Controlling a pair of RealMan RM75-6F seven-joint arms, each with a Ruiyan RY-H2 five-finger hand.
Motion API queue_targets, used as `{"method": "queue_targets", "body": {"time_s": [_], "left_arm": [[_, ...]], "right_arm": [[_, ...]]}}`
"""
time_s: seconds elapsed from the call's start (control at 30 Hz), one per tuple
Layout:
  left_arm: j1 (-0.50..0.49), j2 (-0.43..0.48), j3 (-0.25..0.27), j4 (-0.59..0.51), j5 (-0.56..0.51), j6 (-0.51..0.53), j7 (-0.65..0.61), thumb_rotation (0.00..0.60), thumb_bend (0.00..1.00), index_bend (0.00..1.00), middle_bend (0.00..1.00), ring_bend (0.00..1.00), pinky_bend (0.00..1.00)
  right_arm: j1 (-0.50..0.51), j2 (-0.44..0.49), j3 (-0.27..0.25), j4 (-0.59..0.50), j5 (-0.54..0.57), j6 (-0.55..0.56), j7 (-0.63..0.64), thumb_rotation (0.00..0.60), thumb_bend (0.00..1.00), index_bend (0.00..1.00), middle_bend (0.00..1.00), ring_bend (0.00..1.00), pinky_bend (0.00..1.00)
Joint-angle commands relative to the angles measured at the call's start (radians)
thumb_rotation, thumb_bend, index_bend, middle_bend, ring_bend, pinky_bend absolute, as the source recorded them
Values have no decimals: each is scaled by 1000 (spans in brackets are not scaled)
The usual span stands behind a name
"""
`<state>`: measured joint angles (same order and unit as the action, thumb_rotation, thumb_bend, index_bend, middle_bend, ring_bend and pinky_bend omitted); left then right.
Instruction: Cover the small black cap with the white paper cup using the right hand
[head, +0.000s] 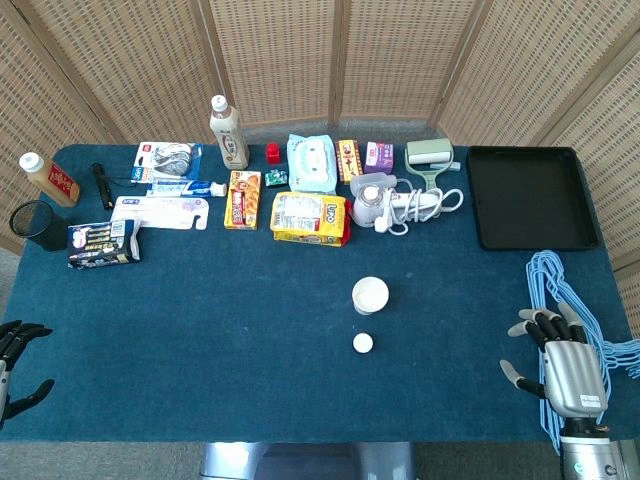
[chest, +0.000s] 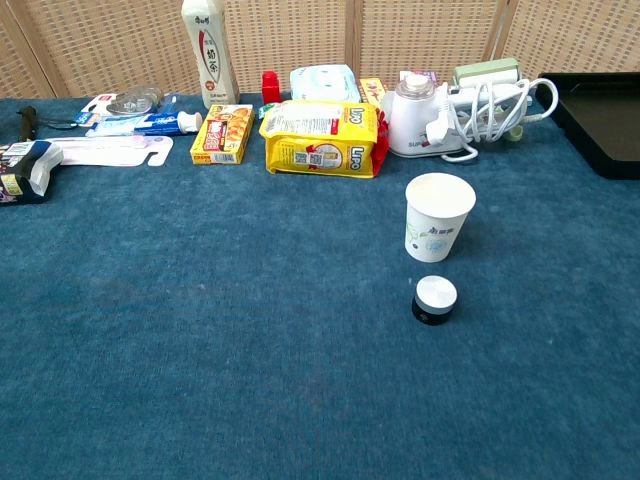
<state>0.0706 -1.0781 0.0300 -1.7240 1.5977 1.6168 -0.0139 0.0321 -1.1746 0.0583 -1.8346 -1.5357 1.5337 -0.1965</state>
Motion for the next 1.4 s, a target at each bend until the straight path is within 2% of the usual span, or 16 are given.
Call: {"method": "queue_targets", "body": {"time_s": [0.03,0.57,0.83,1.07,1.27,1.4], "left_arm": [[0,-1,0,1,-3,-1,1,600,178,282,280,174,182],[-8,8,-8,-17,1,-3,22,600,179,281,280,175,182],[-21,7,-13,-32,4,-16,45,600,179,281,280,174,182],[-22,7,-10,-36,4,-18,55,600,179,282,280,174,182],[-24,7,-13,-30,-8,-23,50,600,179,281,280,174,182],[-33,5,-17,-25,-15,-36,48,600,179,281,280,174,182]], "right_arm": [[2,-2,1,1,3,-3,-1,555,267,415,280,219,69],[22,4,13,-10,12,-27,57,558,267,401,279,219,70],[121,-7,67,-64,9,-126,136,555,267,360,279,219,74],[242,-12,124,-139,120,-306,165,552,264,268,238,213,81],[341,-35,169,-175,254,-418,76,555,228,183,180,174,63],[415,-89,194,-172,355,-471,9,555,223,169,167,164,63]]}}
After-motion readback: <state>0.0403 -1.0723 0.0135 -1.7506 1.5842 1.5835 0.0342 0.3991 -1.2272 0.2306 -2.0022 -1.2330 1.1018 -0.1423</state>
